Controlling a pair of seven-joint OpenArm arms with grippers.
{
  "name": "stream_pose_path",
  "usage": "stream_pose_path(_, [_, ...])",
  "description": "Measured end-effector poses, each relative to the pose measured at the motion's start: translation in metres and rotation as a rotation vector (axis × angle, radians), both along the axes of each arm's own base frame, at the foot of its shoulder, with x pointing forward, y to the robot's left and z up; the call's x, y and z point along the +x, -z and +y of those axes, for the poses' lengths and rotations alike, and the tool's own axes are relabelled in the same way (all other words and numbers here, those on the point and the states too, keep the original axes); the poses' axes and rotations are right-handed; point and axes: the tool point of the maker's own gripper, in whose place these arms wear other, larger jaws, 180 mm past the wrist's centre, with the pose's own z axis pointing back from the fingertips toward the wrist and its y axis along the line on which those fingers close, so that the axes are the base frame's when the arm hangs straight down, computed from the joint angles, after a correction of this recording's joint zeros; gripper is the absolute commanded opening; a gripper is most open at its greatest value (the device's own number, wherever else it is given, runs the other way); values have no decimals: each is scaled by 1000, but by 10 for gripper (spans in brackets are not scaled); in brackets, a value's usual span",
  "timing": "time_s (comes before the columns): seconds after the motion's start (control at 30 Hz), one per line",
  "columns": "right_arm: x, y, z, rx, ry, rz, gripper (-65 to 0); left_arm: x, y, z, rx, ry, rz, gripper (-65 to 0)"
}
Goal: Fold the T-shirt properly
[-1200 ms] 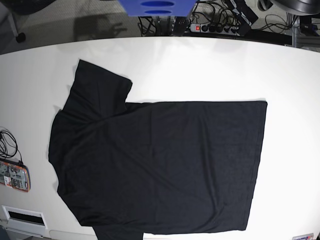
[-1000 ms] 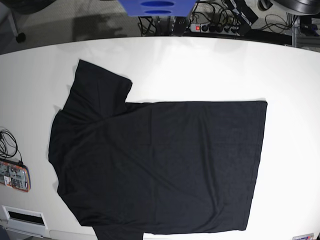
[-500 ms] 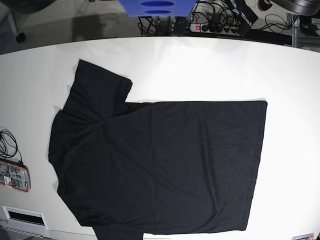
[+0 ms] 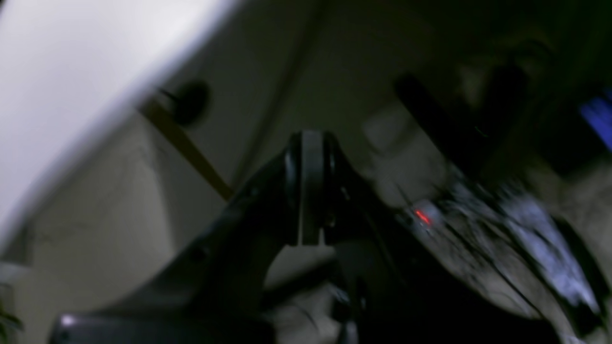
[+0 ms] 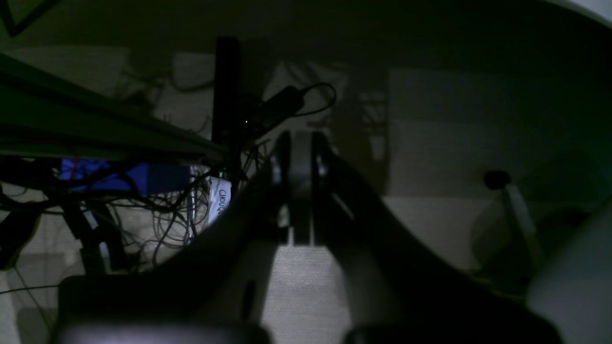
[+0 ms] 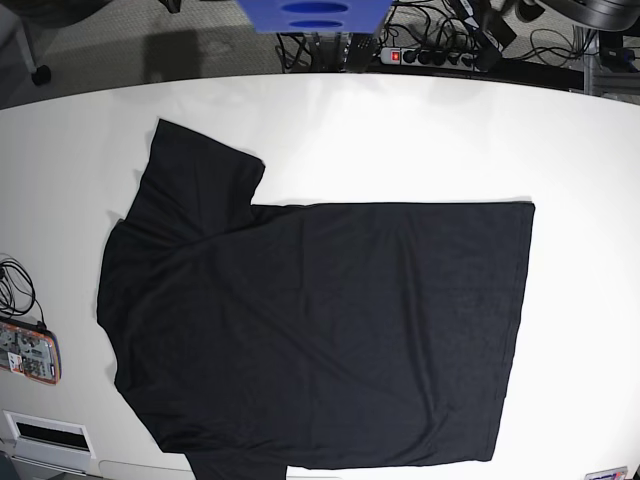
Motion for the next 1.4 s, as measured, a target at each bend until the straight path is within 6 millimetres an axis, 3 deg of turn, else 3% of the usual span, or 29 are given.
stream_pose_path(0.07, [5,-1,0,0,-1,-23,-650,16,-9,-3,-7,15,-51,-650])
stream_pose_path(0.17, [47,-16,1,0,-3,-219,-650,22,-17,-10,-23,27,-78,-650])
stream_pose_path(0.23, [73,-37,0,-3,-18,-370,-650,27,-28,-18,-39,38,-108,-650])
stream_pose_path(0.3, [71,-47,-10,-33,-9,-406,-650,39,-42,-24,-53,50,-160,-650])
stream_pose_path(0.37, [61,-43,-18,-55,2,-374,-650,48,-55,-30,-63,63,-204,-650])
stream_pose_path(0.5, [77,-60,-18,-59,-9,-487,-650,54,-70,-38,-84,77,-242,-650])
stream_pose_path(0.6, [76,-67,-17,-59,-11,-523,-650,68,-85,-41,-90,83,-302,-650])
stream_pose_path(0.83, [79,-80,-16,-58,-19,-600,-650,107,-145,-19,1,80,-512,-650])
stream_pose_path(0.97, [79,-80,-16,-58,-18,-599,-650,116,-163,-8,44,38,-575,-650])
stream_pose_path(1.03, [80,-81,-16,-58,-18,-598,-650,118,-171,-12,36,31,-599,-650])
stream_pose_path(1.23, [100,-105,-8,-50,-33,-685,-650,135,-198,-23,14,28,-713,-650])
stream_pose_path(1.4, [138,-123,-5,-48,-40,-830,-650,140,-212,-32,-11,-22,-779,-650])
